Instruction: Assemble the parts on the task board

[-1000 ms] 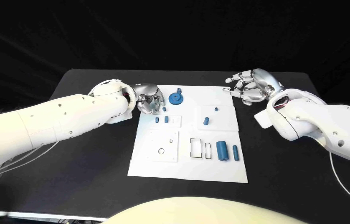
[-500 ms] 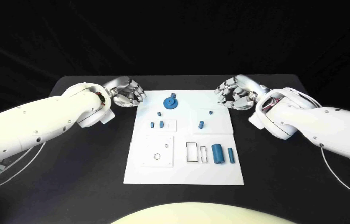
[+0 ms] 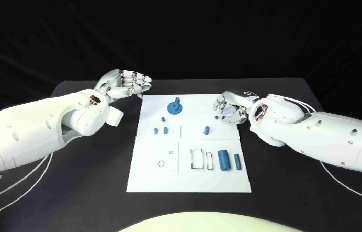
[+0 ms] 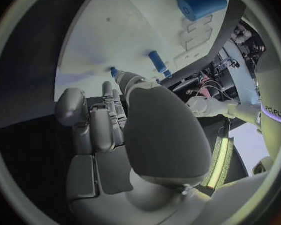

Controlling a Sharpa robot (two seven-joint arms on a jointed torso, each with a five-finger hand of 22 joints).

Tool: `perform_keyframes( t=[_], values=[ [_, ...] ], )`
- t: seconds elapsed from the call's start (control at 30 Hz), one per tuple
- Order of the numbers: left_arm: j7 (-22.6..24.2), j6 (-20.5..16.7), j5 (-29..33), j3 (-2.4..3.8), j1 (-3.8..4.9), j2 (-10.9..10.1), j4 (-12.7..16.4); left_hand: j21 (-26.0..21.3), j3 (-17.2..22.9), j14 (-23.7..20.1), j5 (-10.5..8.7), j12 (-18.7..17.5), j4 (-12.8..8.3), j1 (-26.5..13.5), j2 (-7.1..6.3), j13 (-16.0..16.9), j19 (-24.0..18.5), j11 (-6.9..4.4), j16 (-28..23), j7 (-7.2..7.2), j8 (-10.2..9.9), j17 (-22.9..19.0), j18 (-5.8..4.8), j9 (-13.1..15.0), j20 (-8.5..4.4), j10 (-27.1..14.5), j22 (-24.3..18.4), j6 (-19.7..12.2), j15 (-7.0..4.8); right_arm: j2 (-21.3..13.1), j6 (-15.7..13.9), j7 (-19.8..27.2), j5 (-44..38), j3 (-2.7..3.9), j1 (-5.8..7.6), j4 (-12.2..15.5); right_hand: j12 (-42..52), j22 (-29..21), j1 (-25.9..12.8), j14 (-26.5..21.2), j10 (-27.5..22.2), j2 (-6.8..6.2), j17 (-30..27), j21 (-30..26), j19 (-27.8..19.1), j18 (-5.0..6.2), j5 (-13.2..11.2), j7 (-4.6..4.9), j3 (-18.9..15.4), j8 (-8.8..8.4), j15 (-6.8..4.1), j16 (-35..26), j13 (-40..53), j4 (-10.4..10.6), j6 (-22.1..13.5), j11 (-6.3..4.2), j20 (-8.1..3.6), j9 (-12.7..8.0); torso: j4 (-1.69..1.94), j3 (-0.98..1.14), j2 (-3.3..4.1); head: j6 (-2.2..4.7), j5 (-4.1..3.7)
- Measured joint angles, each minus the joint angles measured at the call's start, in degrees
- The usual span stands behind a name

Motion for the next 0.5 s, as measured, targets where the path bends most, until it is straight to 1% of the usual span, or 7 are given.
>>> perform_keyframes(
  t=[0.13, 0.17, 0.2, 0.4, 0.5],
  values=[
    [1.0, 0.0, 2.0, 0.0, 0.0, -0.1, 0.3, 0.0, -0.2, 0.0, 0.0, 0.0, -0.2, 0.0, 0.0, 0.0, 0.0, 0.0, 0.0, 0.0, 0.0, -0.1, 0.0, 0.0, 0.0, 0.0, 0.0, 0.0, 0.0, 0.6, 0.7, -1.1, -2.1, -0.02, -0.34, -0.2, -0.2, 0.0, 0.0, 0.0, 0.2, 0.05, 0.4, 1.1, 0.5, 0.01, 0.0, 0.18, 0.2, 0.0, 0.0, 0.4, -0.4, 0.1, 0.2, 0.0, 0.1, 0.0, -0.06, 0.01, 0.01, -0.07, 0.09],
    [1.3, 0.0, 2.5, 0.0, 0.0, -0.2, 0.3, 0.0, -0.2, 0.0, 0.0, 0.0, -0.2, 0.0, 0.0, 0.0, 0.0, 0.0, 0.0, 0.0, 0.0, -0.1, 0.0, 0.0, 0.0, 0.0, 0.0, 0.0, 0.0, 0.8, 0.9, -1.4, -2.7, -0.03, -0.45, -0.2, -0.2, 0.0, -0.5, 0.0, 0.8, 0.05, 1.0, 2.5, 1.3, -0.22, 0.0, 0.27, 0.4, 0.0, 0.0, 0.9, -0.6, 0.0, 0.3, -0.02, 0.18, 0.0, -0.07, 0.03, 0.02, -0.09, 0.09],
    [1.4, 0.0, 2.8, 0.0, 0.0, -0.2, 0.4, 0.0, -0.2, 0.0, 0.0, 0.0, -0.2, 0.0, 0.0, 0.0, 0.0, 0.0, 0.0, 0.0, 0.0, -0.1, 0.0, -0.1, 0.0, 0.0, 0.0, 0.0, 0.0, 0.9, 1.0, -1.7, -3.2, -0.03, -0.53, -0.2, -0.2, 0.0, -0.5, 0.0, 0.9, 0.06, 1.3, 3.0, 1.4, -0.69, 0.0, 0.27, 0.4, 0.0, 0.0, 1.1, -0.7, -0.1, 0.3, -0.1, 0.2, 0.0, -0.06, 0.04, 0.03, -0.12, 0.06],
    [2.2, 0.0, 4.1, 0.0, 0.0, -0.5, 0.5, -0.2, -0.2, 0.0, 0.0, 0.0, -0.2, 0.0, 0.0, 0.0, 0.0, 0.0, -0.3, 0.0, 0.0, -0.2, 0.0, -0.1, 0.0, 0.0, -0.1, 0.0, 0.0, 1.7, 1.3, -2.9, -5.1, -0.06, -0.84, -0.5, -0.5, 0.0, -0.6, 0.0, 1.3, 0.2, 1.6, 3.8, 1.4, -0.69, 0.3, 0.41, 0.8, 0.0, 0.0, 1.2, -1.1, -0.2, 0.5, -0.11, 0.2, 0.0, -0.04, 0.04, 0.05, -0.31, -0.03],
    [2.4, 0.0, 4.5, 0.0, 0.0, -0.5, 0.5, -0.2, -0.2, 0.0, 0.0, 0.0, -0.2, 0.0, 0.0, 0.0, 0.0, 0.0, -0.3, -0.01, 0.0, -0.2, 0.0, -0.1, 0.0, 0.0, -0.1, 0.0, 0.0, 1.9, 1.3, -3.2, -5.5, -0.03, -0.97, -0.5, -0.5, 0.0, -0.6, 0.0, 2.9, 0.21, 2.3, 5.4, 2.4, -0.69, 0.3, -0.03, 1.5, 0.8, 0.0, 2.1, -1.4, -0.6, 1.7, -0.41, -0.02, 0.2, -0.02, 0.04, 0.05, -0.44, -0.06]
  ],
)
